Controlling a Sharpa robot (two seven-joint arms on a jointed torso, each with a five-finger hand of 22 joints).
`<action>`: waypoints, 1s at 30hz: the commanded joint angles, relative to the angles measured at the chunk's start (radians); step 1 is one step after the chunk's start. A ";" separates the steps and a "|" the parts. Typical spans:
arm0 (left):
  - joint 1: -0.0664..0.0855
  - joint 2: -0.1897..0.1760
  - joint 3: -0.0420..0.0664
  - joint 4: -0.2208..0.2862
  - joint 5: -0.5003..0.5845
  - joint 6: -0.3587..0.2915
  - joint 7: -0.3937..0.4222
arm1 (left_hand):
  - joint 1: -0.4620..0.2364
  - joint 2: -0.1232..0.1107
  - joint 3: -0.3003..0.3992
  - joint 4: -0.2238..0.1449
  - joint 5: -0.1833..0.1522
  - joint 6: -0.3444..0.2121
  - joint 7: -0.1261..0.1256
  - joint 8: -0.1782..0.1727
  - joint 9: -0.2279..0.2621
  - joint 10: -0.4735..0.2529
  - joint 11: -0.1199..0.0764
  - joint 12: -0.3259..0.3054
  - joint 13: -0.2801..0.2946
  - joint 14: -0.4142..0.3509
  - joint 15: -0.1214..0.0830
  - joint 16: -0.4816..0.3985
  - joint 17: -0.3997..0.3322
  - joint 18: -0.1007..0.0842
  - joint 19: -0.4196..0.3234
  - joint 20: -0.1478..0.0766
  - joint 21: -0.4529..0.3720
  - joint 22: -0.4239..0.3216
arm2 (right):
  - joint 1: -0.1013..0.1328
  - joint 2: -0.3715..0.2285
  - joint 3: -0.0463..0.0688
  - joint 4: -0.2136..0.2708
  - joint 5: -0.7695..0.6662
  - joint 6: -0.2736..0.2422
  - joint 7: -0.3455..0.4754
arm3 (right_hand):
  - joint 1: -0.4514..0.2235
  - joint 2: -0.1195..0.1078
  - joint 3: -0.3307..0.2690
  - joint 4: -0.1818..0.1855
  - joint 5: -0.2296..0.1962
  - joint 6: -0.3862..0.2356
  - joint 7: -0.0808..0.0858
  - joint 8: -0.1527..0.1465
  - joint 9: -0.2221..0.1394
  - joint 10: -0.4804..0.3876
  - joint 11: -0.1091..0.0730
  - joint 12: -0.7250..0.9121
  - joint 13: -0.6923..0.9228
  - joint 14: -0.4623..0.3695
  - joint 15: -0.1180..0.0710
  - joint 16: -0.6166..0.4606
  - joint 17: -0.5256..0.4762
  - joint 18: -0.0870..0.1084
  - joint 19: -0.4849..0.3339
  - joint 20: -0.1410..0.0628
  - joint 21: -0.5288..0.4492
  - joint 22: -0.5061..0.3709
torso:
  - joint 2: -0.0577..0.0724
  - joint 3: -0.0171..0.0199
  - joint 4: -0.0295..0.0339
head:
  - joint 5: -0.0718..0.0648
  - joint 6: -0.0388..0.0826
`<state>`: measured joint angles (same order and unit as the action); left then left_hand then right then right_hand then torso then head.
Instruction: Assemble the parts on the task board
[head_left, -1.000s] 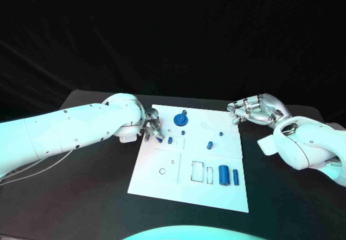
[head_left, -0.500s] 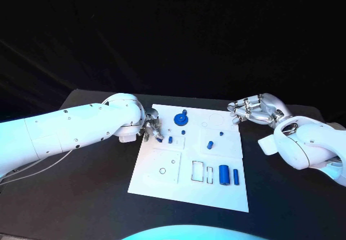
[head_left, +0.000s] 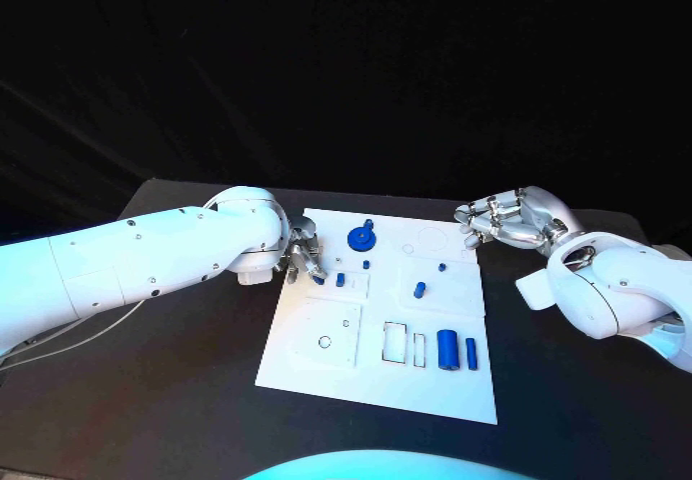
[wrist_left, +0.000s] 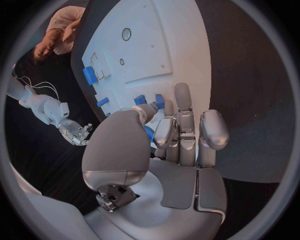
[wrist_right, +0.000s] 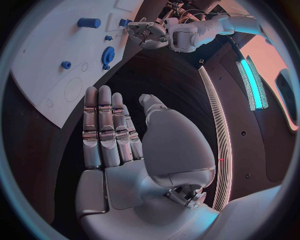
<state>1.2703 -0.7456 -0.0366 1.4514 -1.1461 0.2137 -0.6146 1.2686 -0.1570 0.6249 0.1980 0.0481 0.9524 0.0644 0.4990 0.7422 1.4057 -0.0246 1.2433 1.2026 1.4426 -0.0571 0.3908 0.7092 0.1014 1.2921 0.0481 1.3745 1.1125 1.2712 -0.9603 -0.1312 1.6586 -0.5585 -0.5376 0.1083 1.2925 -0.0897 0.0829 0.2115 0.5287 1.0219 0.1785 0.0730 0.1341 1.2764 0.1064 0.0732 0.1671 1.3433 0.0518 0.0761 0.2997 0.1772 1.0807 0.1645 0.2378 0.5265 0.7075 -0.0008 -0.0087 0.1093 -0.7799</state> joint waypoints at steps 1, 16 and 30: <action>-0.004 0.003 -0.002 -0.004 0.011 0.026 -0.008 | -0.020 -0.014 0.081 -0.083 0.004 0.037 -0.027 0.008 0.108 0.010 -0.003 0.007 0.006 0.003 -0.008 -0.004 0.002 -0.007 0.009 -0.003 0.005 0.004 | 0.000 -0.001 0.000 0.002 -0.001 0.006 0.009 | -0.011 0.002 0.000 0.005 0.004 -0.007 -0.001 0.005 -0.001 -0.009 0.000 0.004 0.001 -0.006 0.004 -0.005 -0.001 0.004 -0.005 0.001 -0.005 -0.001 | 0.000 0.0001 -0.0003 | -0.001 0.000; -0.003 0.009 -0.002 -0.015 0.024 0.012 -0.009 | -0.074 -0.033 -0.010 -0.031 0.004 0.068 -0.041 0.004 0.110 0.020 -0.013 0.014 0.016 0.004 -0.015 -0.004 0.003 -0.010 0.019 -0.006 0.011 0.018 | 0.000 -0.001 0.000 0.002 0.001 0.015 0.007 | -0.013 0.003 0.000 0.006 0.004 -0.007 -0.001 0.005 -0.001 -0.009 0.000 0.005 0.002 -0.006 0.004 -0.006 -0.001 0.004 -0.005 0.002 -0.005 -0.002 | 0.000 -0.0003 -0.0001 | -0.002 -0.002; -0.003 0.015 -0.002 -0.022 0.027 0.014 -0.010 | -0.080 -0.034 -0.086 0.000 0.004 0.080 -0.042 -0.005 0.111 0.022 -0.014 0.016 0.021 0.005 -0.015 -0.004 0.004 -0.011 0.021 -0.006 0.012 0.022 | 0.000 0.000 0.000 0.002 0.002 0.016 0.008 | -0.013 0.003 0.000 0.006 0.004 -0.007 -0.001 0.005 -0.001 -0.009 0.000 0.005 0.002 -0.006 0.004 -0.006 -0.001 0.004 -0.005 0.002 -0.005 -0.002 | 0.000 -0.0003 -0.0006 | -0.005 -0.003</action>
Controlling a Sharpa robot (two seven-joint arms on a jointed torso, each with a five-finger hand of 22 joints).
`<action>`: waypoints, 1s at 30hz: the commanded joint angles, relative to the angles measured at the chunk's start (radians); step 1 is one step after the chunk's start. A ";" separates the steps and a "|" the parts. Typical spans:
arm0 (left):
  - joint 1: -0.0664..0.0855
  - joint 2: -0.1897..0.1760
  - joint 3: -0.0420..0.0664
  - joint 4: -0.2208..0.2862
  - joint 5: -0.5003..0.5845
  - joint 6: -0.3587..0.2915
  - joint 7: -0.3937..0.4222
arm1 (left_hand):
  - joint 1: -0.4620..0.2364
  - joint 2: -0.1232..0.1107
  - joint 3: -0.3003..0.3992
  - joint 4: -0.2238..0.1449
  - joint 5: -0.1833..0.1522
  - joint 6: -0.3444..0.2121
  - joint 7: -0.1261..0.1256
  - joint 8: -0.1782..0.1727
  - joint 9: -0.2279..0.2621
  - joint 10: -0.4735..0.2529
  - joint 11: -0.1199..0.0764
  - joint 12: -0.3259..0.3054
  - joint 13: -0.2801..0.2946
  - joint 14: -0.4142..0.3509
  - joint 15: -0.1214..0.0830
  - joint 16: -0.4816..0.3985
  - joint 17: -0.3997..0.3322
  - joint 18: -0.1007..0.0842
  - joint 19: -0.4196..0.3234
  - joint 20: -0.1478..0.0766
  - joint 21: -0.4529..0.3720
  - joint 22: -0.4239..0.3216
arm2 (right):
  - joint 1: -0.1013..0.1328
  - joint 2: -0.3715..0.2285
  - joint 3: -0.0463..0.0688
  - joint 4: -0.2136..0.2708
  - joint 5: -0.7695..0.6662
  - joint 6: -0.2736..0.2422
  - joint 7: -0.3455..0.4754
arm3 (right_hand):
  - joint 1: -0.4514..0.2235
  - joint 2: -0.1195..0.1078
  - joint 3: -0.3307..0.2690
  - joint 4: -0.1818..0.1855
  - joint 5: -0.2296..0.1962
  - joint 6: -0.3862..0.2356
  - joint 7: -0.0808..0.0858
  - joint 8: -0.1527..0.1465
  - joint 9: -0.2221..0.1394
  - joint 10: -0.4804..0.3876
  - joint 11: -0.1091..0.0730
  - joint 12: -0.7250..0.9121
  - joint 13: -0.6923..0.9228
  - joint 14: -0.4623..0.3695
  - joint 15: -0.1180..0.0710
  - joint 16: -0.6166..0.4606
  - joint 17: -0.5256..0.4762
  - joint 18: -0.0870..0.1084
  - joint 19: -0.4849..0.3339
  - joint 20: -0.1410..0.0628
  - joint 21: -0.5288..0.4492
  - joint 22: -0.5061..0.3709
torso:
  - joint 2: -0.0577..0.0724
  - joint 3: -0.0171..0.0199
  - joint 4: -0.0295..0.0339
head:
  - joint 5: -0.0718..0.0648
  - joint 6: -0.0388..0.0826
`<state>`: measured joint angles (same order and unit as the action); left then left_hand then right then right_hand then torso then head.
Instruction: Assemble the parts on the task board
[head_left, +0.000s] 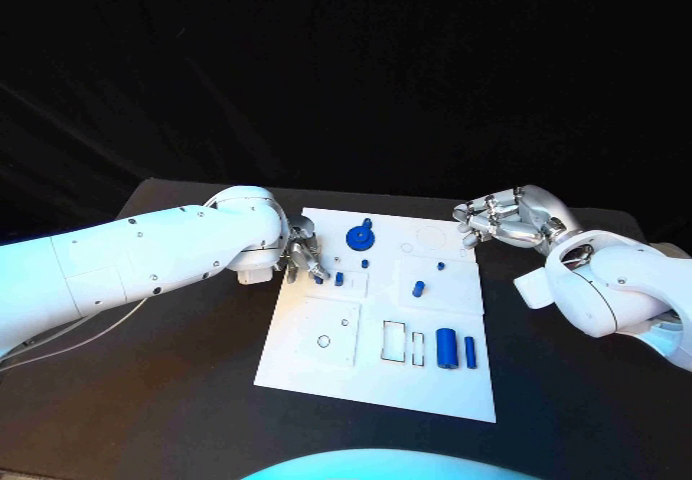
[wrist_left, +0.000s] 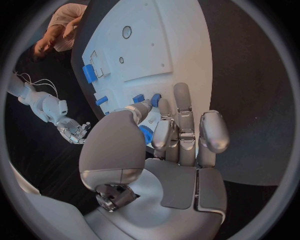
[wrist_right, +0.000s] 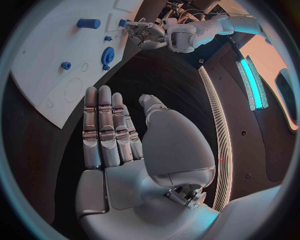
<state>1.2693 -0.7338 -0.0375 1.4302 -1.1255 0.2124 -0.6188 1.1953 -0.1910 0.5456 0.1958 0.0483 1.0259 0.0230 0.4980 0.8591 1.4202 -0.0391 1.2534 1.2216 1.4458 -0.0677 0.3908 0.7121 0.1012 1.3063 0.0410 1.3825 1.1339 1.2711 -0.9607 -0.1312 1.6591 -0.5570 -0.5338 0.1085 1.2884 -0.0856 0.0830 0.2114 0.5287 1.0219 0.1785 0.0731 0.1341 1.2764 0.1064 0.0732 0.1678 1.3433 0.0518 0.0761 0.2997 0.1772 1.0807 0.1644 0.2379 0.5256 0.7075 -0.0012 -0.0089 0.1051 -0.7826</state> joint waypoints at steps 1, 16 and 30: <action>-0.002 0.003 -0.001 -0.001 0.006 0.016 -0.006 | -0.007 0.000 -0.011 0.004 0.004 0.006 -0.001 -0.004 -0.006 0.008 0.000 0.006 0.002 0.001 -0.005 -0.004 0.001 -0.011 0.007 0.001 0.004 0.001 | 0.000 0.000 0.000 0.001 0.000 0.012 0.008 | -0.008 -0.001 0.000 0.006 0.004 -0.007 -0.001 0.005 -0.001 -0.009 0.000 0.005 0.001 -0.006 0.004 -0.006 -0.001 0.004 -0.005 0.002 -0.005 -0.001 | 0.000 0.0001 -0.0003 | -0.001 -0.001; -0.002 0.005 -0.001 -0.014 0.007 0.012 -0.009 | -0.008 0.008 -0.103 0.054 0.004 0.016 -0.001 -0.012 -0.002 0.010 0.000 0.008 0.007 0.002 -0.005 -0.004 0.001 -0.012 0.010 0.001 0.006 0.007 | 0.000 -0.001 0.000 0.002 0.000 0.011 0.008 | -0.011 -0.002 -0.001 0.007 0.004 -0.008 -0.001 0.005 -0.002 -0.010 0.001 0.005 0.001 -0.007 0.004 -0.006 -0.001 0.004 -0.006 0.002 -0.005 -0.002 | 0.000 0.0003 -0.0007 | -0.003 0.002; -0.002 -0.008 0.001 -0.001 0.021 -0.007 -0.009 | -0.059 0.048 -0.413 0.096 0.004 0.026 0.002 -0.019 0.013 0.012 0.003 0.011 0.013 0.002 -0.003 -0.005 0.003 -0.013 0.014 0.002 0.009 0.014 | 0.000 -0.002 0.000 0.002 0.000 0.009 0.008 | -0.011 -0.002 -0.001 0.007 0.004 -0.008 -0.001 0.005 -0.002 -0.010 0.001 0.005 0.001 -0.007 0.004 -0.006 -0.001 0.004 -0.006 0.002 -0.005 -0.002 | 0.000 -0.0002 -0.0005 | -0.007 0.003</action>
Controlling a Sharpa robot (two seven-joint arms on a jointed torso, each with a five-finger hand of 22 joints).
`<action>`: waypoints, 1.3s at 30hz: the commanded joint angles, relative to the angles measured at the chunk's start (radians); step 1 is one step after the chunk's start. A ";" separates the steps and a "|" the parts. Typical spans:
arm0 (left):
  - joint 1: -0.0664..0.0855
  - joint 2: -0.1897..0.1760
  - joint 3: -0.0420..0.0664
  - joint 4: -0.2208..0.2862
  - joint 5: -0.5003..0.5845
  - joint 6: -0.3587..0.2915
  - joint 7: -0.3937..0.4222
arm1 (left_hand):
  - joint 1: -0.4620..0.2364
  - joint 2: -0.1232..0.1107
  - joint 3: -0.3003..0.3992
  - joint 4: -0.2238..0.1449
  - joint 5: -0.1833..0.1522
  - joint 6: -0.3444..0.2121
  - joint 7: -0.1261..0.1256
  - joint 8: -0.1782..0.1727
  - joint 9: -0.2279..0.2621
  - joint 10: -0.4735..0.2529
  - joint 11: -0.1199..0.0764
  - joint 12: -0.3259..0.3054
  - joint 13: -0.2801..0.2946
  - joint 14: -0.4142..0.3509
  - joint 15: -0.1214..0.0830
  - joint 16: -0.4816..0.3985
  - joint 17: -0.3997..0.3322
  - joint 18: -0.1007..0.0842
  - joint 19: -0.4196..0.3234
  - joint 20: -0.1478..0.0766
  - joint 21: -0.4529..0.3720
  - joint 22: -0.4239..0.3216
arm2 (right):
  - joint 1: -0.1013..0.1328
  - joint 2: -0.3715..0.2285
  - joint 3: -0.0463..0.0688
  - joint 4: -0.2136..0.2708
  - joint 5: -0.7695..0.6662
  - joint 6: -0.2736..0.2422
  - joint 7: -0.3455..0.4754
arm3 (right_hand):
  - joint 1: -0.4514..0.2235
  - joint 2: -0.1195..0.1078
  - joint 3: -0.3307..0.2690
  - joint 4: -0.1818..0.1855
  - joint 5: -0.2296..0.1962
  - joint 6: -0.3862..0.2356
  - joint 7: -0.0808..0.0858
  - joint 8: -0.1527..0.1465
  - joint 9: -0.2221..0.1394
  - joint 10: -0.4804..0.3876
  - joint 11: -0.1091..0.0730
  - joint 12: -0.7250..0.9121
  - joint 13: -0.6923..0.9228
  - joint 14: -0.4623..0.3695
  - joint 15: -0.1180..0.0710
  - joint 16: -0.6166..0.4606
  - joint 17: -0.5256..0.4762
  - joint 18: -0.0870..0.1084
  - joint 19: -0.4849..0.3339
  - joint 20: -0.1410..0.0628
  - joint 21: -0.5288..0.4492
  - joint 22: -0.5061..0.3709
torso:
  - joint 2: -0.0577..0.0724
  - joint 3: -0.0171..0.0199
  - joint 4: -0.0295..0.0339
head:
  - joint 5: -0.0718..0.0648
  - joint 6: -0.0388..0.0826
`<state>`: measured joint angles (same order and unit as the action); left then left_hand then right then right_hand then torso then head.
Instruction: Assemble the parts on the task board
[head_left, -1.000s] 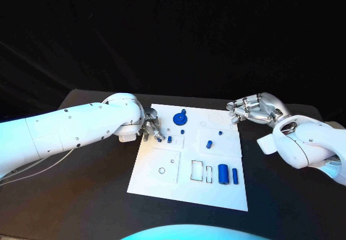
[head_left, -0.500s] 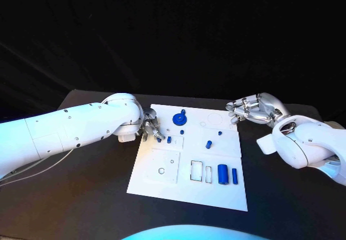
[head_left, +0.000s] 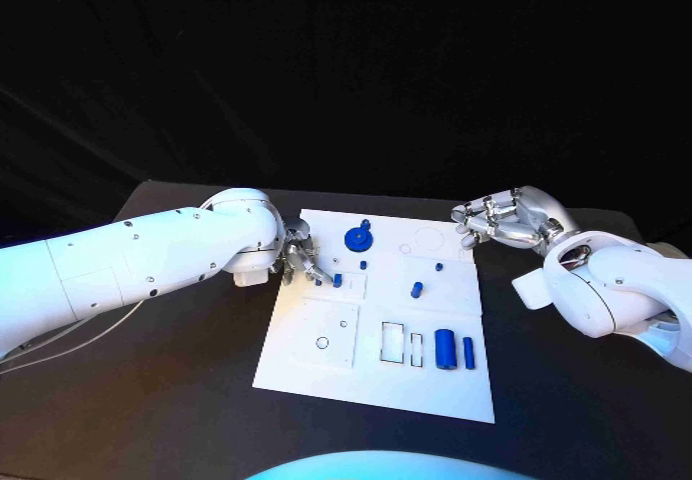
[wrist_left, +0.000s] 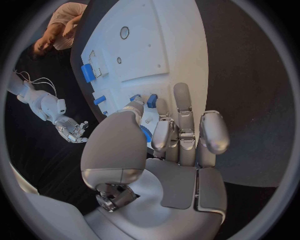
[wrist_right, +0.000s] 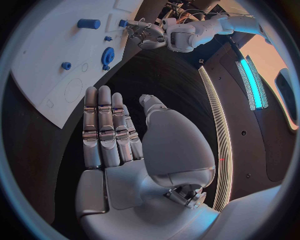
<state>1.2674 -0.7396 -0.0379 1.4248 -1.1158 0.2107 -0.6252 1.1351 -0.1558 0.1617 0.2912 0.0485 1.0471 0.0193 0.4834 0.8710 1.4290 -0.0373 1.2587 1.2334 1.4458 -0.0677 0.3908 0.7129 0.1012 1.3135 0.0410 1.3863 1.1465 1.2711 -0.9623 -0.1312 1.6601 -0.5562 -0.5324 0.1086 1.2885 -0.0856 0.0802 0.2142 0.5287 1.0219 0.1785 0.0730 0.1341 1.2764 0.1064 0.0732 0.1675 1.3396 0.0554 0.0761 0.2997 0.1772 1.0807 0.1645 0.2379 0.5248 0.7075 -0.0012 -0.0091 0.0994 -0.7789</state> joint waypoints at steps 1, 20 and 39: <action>0.000 -0.003 0.002 0.004 0.012 -0.007 -0.002 | 0.002 0.016 -0.038 0.001 0.004 0.005 0.005 -0.005 0.002 0.003 0.001 0.006 0.001 0.002 -0.003 -0.006 0.002 -0.013 0.008 0.002 0.005 0.002 | 0.000 -0.001 0.000 0.001 -0.001 0.008 0.008 | -0.011 -0.002 0.001 0.005 0.004 -0.008 -0.001 0.005 -0.002 -0.010 0.001 0.005 0.002 -0.003 0.001 -0.006 -0.001 0.004 -0.006 0.002 -0.005 -0.001 | 0.000 -0.0002 -0.0004 | -0.001 -0.001; 0.011 -0.050 0.028 0.049 0.174 -0.188 0.109 | 0.051 0.065 -0.093 -0.001 0.006 -0.095 0.043 -0.057 -0.015 -0.116 0.033 -0.169 -0.171 -0.012 0.014 -0.014 0.000 0.029 -0.132 0.011 -0.109 -0.216 | 0.000 0.000 0.000 -0.001 -0.001 0.007 0.009 | -0.013 -0.002 0.000 0.006 0.004 -0.008 -0.001 0.005 -0.002 -0.010 0.001 0.005 0.002 -0.004 0.001 -0.006 -0.001 0.004 -0.006 0.002 -0.005 -0.002 | 0.000 0.0005 0.0009 | -0.006 0.010; -0.023 0.005 -0.008 0.061 -0.090 -0.482 0.548 | 0.399 -0.026 0.195 -0.059 0.006 -0.145 0.130 -0.255 -0.393 -0.471 0.121 -0.794 -0.810 -0.138 0.080 0.199 0.129 0.081 -0.336 0.065 -0.521 -0.654 | -0.001 -0.004 0.000 -0.001 0.002 0.004 0.013 | -0.012 -0.001 0.001 0.005 0.006 -0.009 -0.001 0.005 -0.002 -0.010 0.001 0.005 0.002 -0.004 0.001 -0.006 -0.001 0.004 -0.006 0.002 -0.005 -0.002 | 0.000 0.0005 0.0007 | -0.032 0.028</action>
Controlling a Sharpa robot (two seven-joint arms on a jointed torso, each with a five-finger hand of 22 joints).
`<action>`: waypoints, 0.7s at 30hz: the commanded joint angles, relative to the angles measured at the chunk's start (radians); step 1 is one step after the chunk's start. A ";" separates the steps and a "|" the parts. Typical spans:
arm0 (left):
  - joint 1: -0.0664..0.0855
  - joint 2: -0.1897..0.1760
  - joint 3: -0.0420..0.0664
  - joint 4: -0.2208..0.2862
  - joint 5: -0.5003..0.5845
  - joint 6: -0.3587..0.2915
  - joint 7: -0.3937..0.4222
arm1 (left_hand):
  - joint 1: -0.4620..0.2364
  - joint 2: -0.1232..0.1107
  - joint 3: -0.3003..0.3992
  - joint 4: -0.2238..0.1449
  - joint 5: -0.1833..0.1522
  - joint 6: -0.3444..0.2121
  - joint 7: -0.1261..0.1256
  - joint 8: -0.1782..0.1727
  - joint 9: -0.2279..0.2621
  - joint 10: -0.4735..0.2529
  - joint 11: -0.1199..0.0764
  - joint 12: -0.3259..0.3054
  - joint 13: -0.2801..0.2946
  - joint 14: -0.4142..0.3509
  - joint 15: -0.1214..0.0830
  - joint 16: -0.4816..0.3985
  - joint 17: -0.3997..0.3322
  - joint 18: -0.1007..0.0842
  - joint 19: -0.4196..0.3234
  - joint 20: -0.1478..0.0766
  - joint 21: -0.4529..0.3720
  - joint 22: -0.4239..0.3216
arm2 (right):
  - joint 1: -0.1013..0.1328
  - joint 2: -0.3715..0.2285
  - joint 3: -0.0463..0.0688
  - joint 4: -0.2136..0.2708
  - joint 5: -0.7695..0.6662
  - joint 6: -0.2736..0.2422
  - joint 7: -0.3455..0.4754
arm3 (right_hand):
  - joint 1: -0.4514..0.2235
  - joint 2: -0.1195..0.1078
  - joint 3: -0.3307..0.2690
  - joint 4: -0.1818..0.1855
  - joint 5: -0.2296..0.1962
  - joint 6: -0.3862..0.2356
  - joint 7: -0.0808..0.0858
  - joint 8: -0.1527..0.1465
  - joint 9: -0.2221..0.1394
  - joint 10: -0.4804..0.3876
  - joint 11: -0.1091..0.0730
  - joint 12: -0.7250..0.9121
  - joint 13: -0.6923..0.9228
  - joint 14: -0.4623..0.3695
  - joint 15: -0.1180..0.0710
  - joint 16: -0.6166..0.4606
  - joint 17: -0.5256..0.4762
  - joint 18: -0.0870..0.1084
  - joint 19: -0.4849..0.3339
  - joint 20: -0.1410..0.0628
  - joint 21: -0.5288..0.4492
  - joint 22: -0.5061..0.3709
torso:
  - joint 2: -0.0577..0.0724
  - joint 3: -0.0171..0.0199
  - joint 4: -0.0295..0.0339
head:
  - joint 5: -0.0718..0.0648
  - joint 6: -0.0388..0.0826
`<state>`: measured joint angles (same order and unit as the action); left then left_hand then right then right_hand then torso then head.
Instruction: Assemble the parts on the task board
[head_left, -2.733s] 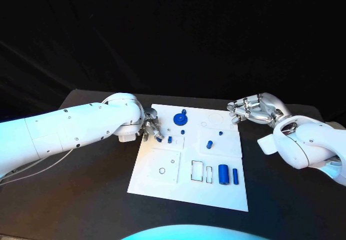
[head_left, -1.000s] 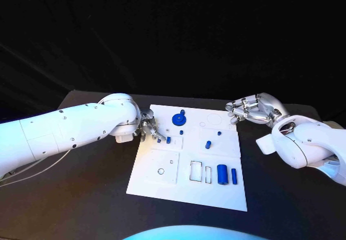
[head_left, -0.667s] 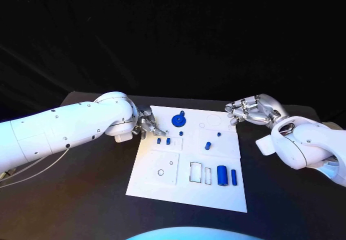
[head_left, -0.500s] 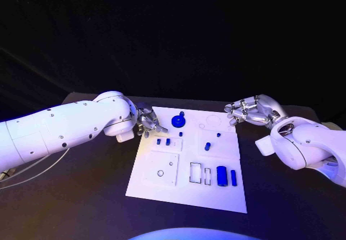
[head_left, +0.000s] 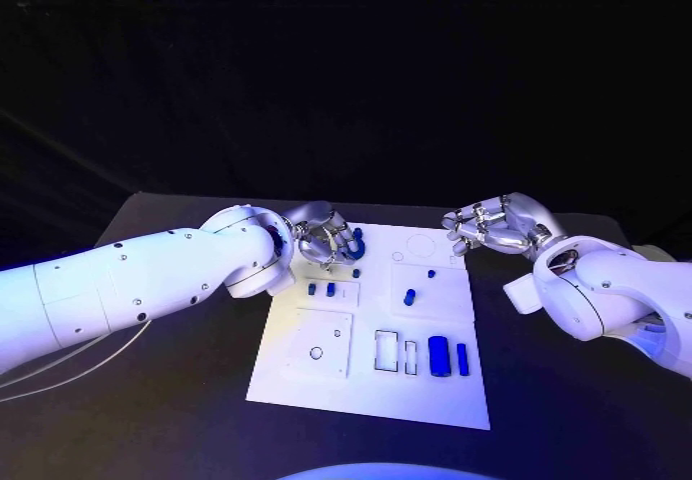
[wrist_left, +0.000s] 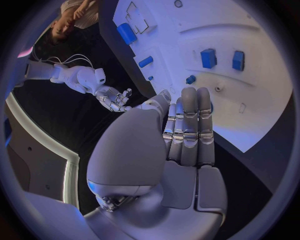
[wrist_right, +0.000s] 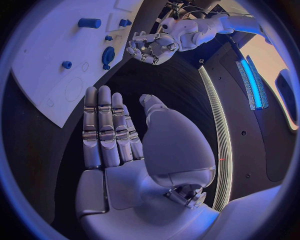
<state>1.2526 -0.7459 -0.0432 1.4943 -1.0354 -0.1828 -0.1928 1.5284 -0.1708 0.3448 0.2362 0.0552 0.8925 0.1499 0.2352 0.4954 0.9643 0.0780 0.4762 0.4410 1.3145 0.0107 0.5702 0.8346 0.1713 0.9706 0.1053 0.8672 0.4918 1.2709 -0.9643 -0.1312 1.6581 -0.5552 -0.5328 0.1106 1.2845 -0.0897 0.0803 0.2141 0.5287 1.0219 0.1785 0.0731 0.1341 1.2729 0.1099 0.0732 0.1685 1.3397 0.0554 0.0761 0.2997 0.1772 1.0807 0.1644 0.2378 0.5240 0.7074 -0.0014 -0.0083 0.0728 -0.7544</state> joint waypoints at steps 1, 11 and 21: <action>-0.011 0.016 -0.004 -0.012 -0.199 -0.095 0.119 | 0.005 -0.017 0.016 -0.007 0.000 0.011 -0.001 -0.010 -0.026 -0.008 0.006 -0.015 -0.026 -0.003 0.001 0.035 0.013 0.012 0.012 0.001 0.003 0.003 | 0.000 -0.002 0.000 0.001 0.001 0.004 0.011 | -0.008 0.003 0.001 0.005 0.006 -0.009 -0.001 0.005 -0.002 -0.007 -0.003 0.005 0.001 -0.004 0.001 -0.006 -0.002 0.004 -0.006 0.002 -0.005 -0.001 | 0.000 0.0007 -0.0001 | -0.005 0.004; -0.030 0.061 -0.015 -0.036 -0.459 -0.065 0.076 | -0.008 -0.072 0.046 -0.037 -0.001 0.029 -0.018 -0.043 -0.113 -0.017 0.003 -0.050 -0.106 0.047 -0.004 0.336 0.174 0.011 0.035 -0.004 0.071 0.049 | 0.000 -0.005 0.000 0.003 0.001 0.003 0.011 | -0.007 0.003 0.002 0.004 0.006 -0.009 -0.001 0.005 -0.002 -0.007 -0.003 0.005 0.001 -0.004 0.001 -0.006 -0.002 0.004 -0.006 0.002 -0.005 -0.001 | 0.000 0.0003 -0.0006 | -0.007 0.004; -0.037 0.095 -0.020 -0.069 -0.553 -0.003 0.034 | -0.031 -0.079 0.063 -0.057 -0.002 0.059 -0.021 -0.051 -0.165 -0.024 0.006 -0.083 -0.171 0.061 -0.001 0.473 0.217 0.012 0.031 -0.001 0.124 0.089 | 0.000 -0.006 0.000 0.004 0.001 0.002 0.011 | -0.007 0.003 0.002 0.004 0.006 -0.009 -0.001 0.005 -0.002 -0.007 -0.003 0.005 0.001 -0.004 0.001 -0.006 -0.002 0.004 -0.006 0.002 -0.005 -0.001 | 0.001 -0.0002 0.0003 | -0.010 0.003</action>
<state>1.2164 -0.6554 -0.0635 1.4273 -1.5168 -0.2225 -0.1395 1.5074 -0.2502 0.4047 0.1804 0.0552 0.9469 0.1300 0.1902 0.3312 0.9462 0.0843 0.3967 0.2719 1.3714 0.0106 1.0396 1.0502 0.1714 0.9974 0.1035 0.9885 0.5796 1.2709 -0.9701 -0.1312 1.6607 -0.5540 -0.5332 0.1120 1.2845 -0.0897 0.0803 0.2141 0.5287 1.0219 0.1785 0.0731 0.1341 1.2729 0.1099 0.0732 0.1683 1.3397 0.0554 0.0761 0.2997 0.1772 1.0807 0.1645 0.2378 0.5241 0.7080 -0.0013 -0.0089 0.0646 -0.7517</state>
